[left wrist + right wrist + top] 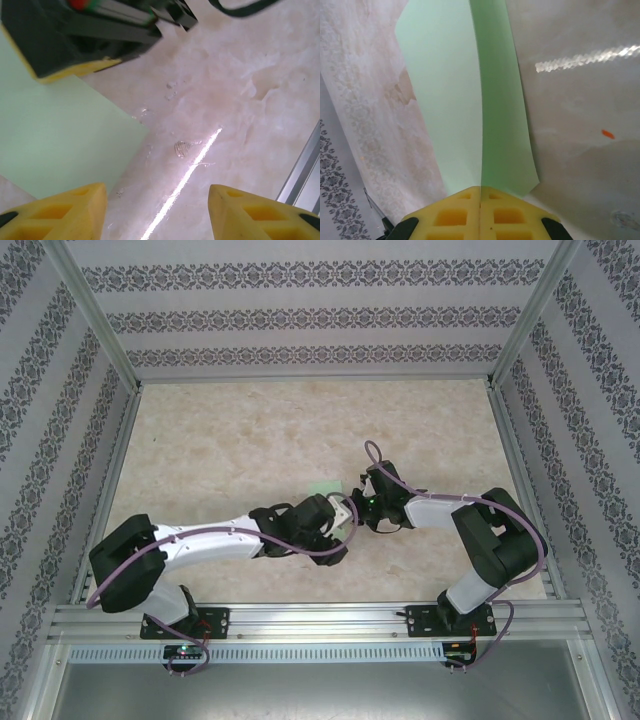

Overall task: Fold a paper plane with a square sheet of paper (pick it up from the middle)
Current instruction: Third fold the triangle at the center of the table.

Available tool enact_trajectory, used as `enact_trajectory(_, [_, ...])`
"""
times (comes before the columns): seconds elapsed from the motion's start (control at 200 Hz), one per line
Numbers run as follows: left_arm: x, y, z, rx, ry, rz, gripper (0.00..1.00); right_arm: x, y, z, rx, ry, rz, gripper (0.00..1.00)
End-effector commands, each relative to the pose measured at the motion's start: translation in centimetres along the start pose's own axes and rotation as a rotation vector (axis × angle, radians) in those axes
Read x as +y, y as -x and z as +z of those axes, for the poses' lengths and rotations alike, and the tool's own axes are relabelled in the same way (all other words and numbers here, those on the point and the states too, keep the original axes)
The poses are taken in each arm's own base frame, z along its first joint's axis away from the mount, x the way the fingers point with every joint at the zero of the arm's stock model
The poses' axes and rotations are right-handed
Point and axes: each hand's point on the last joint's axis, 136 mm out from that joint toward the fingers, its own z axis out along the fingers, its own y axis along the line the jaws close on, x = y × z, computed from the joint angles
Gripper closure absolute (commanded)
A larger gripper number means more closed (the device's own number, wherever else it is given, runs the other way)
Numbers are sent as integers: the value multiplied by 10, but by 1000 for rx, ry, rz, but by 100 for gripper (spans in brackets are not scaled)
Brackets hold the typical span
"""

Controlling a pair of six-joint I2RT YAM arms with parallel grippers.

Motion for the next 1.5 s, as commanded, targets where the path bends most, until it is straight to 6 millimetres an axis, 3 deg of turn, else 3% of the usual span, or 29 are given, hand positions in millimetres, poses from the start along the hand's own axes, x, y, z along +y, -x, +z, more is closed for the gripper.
enact_trajectory(0.0, [5,-3,9,2,105,101,42,6,3,2,-19,19,2,97])
enact_trajectory(0.215, [-4,0,26,9,163,170,39,6,3,3,-13,17,3,97])
enact_trajectory(0.45, [14,6,36,-6,303,158,42,4,1,3,-12,9,2,97])
enact_trajectory(0.55, [15,14,33,-42,313,159,52,3,1,2,-12,9,1,96])
enact_trajectory(0.694, [16,17,31,-48,327,180,77,3,1,1,-11,3,-5,95])
enact_trajectory(0.929, [11,17,25,-52,290,189,100,3,4,0,-14,-13,-19,93])
enact_trajectory(1.234, [16,25,20,-80,240,131,100,5,7,-7,-33,-9,-37,87])
enact_trajectory(1.434, [19,23,19,-78,177,95,100,8,24,-33,-110,-45,-82,70])
enact_trajectory(1.494, [20,22,17,-79,156,77,100,11,29,-38,-122,-70,-114,71])
